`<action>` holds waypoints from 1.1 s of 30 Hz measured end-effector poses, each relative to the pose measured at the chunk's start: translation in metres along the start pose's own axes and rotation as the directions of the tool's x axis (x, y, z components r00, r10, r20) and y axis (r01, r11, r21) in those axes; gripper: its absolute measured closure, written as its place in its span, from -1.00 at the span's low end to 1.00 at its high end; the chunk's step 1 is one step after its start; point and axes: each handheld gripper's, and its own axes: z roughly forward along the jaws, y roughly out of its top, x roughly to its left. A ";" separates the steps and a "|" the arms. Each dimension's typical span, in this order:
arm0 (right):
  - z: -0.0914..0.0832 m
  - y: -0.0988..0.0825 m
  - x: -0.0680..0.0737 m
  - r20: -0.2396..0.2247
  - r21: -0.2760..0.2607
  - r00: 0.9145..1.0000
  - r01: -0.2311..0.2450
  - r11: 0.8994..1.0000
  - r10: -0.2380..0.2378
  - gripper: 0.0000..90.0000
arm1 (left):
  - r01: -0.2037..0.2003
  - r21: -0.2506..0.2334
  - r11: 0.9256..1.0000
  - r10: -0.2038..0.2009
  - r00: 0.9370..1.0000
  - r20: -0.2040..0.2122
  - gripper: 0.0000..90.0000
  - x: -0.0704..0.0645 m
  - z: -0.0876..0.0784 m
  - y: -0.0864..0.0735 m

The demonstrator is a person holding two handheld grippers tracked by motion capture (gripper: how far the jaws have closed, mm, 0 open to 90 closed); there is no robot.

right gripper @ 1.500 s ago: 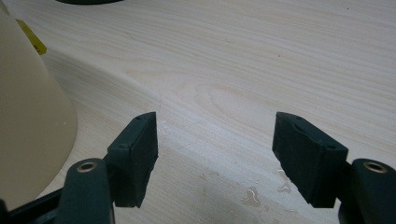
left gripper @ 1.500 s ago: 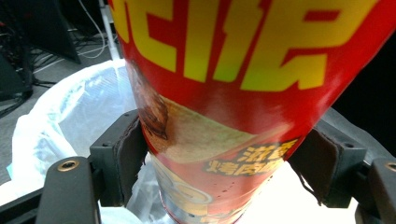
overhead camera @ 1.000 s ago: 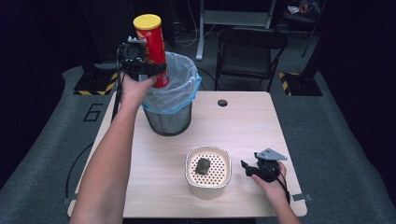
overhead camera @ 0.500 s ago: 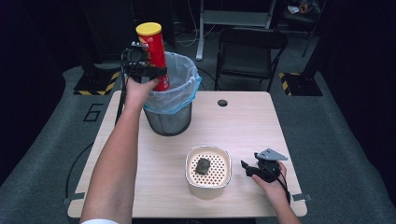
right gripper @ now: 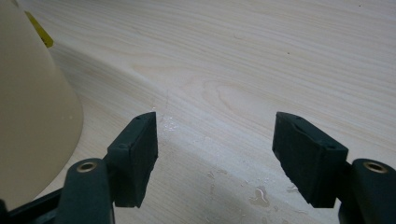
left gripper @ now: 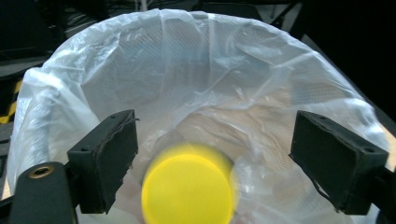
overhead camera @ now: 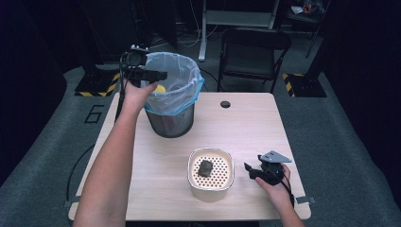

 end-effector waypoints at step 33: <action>-0.001 -0.002 -0.003 0.029 0.014 1.000 0.008 1.000 -0.009 -0.32 | -0.171 -0.044 0.984 0.177 0.952 0.250 -0.36 -0.019 -0.082 -0.091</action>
